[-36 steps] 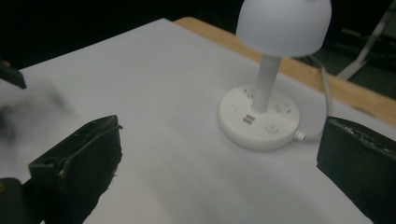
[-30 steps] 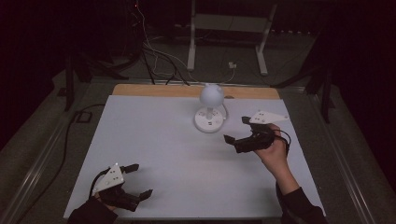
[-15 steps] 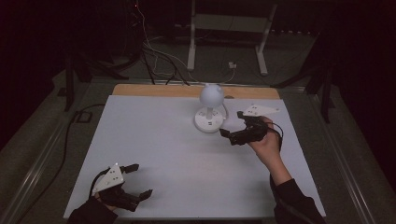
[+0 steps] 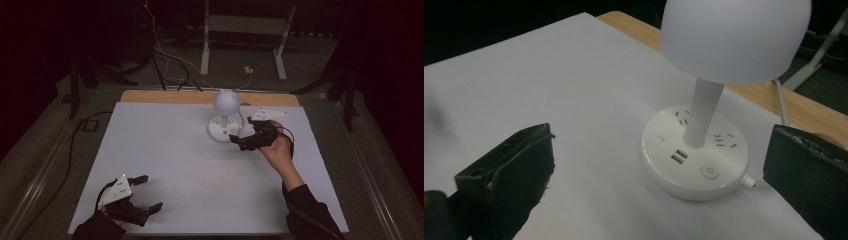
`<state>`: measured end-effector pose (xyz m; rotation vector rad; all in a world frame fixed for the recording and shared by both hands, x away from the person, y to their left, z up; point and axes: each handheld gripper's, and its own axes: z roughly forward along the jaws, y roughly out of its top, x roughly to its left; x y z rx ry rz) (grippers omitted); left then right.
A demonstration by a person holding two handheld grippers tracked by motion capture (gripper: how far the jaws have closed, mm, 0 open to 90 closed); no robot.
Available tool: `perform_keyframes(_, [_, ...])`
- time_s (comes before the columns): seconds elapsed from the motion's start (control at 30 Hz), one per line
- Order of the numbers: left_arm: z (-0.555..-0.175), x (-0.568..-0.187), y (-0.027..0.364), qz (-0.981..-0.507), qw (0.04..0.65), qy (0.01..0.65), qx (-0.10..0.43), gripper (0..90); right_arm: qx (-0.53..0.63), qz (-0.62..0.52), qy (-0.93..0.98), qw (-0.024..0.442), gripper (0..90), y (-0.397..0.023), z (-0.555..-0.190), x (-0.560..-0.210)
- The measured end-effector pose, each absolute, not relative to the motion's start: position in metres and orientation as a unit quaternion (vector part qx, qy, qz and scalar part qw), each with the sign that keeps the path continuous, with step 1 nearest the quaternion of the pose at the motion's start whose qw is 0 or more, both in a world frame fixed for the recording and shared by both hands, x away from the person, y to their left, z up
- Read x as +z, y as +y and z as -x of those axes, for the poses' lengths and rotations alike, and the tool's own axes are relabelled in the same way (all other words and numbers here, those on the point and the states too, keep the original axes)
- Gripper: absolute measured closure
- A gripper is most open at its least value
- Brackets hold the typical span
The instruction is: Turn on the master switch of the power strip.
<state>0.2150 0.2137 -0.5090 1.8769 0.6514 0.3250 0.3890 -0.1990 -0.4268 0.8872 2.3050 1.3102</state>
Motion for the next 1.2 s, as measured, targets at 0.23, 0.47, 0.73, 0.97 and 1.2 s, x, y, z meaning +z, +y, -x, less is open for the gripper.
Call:
perform_keyframes(0.23, [-0.215,-0.509,0.214,-0.787,0.536,0.274,0.135,0.0,0.455,-0.312,0.817,0.166,0.0,-0.192,-0.402,-0.436])
perform_keyframes(0.47, [-0.215,-0.509,0.214,-0.787,0.537,0.273,0.134,0.1,0.443,-0.315,0.822,0.171,0.0,-0.188,-0.41,-0.449])
perform_keyframes(0.73, [-0.215,-0.509,0.214,-0.787,0.538,0.272,0.133,0.1,0.439,-0.334,0.816,0.176,0.0,-0.189,-0.418,-0.463])
perform_keyframes(0.97, [-0.215,-0.509,0.214,-0.787,0.537,0.272,0.133,0.1,0.448,-0.35,0.804,0.175,0.0,-0.191,-0.424,-0.472])
perform_keyframes(1.2, [-0.215,-0.509,0.214,-0.788,0.536,0.272,0.133,0.1,0.455,-0.376,0.786,0.183,0.0,-0.194,-0.431,-0.483])
